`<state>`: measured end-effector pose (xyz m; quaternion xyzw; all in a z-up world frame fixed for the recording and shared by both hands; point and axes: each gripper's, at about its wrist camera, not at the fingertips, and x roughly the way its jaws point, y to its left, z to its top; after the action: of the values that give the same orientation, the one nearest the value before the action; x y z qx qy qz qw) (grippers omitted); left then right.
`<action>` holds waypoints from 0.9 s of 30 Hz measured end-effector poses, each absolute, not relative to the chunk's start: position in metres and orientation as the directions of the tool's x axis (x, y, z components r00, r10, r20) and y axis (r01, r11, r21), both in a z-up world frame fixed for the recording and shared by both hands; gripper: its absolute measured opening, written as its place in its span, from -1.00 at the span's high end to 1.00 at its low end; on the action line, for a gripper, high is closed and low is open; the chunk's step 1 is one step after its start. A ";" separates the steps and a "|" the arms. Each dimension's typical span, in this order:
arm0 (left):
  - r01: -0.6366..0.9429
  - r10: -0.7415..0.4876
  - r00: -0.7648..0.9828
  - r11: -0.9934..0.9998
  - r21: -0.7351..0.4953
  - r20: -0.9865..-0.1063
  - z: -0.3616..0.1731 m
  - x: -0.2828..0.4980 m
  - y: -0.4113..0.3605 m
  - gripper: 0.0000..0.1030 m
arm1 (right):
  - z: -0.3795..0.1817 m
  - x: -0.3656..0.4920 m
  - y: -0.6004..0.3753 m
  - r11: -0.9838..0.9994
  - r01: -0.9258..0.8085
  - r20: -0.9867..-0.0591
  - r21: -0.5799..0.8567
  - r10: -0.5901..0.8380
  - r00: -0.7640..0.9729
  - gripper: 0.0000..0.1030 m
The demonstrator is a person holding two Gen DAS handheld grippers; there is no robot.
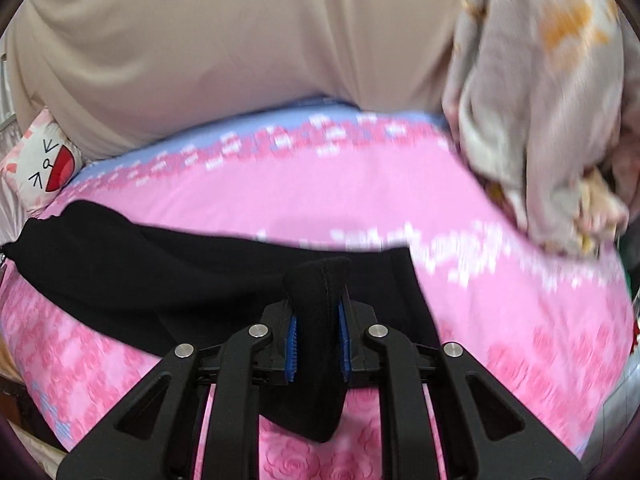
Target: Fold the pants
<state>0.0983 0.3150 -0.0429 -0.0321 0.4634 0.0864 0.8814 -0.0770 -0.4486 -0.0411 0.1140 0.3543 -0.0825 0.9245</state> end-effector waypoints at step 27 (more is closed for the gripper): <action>0.088 0.104 0.517 0.981 0.174 -0.850 -0.082 0.114 0.125 -0.32 | -0.010 -0.130 -0.416 0.948 0.246 -0.570 -0.204 -0.319 0.757 -0.34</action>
<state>0.1144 0.1250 -0.0825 0.0978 0.4917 0.0045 0.8653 -0.1304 -0.4156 -0.0101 -0.0585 0.3140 -0.1511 0.9355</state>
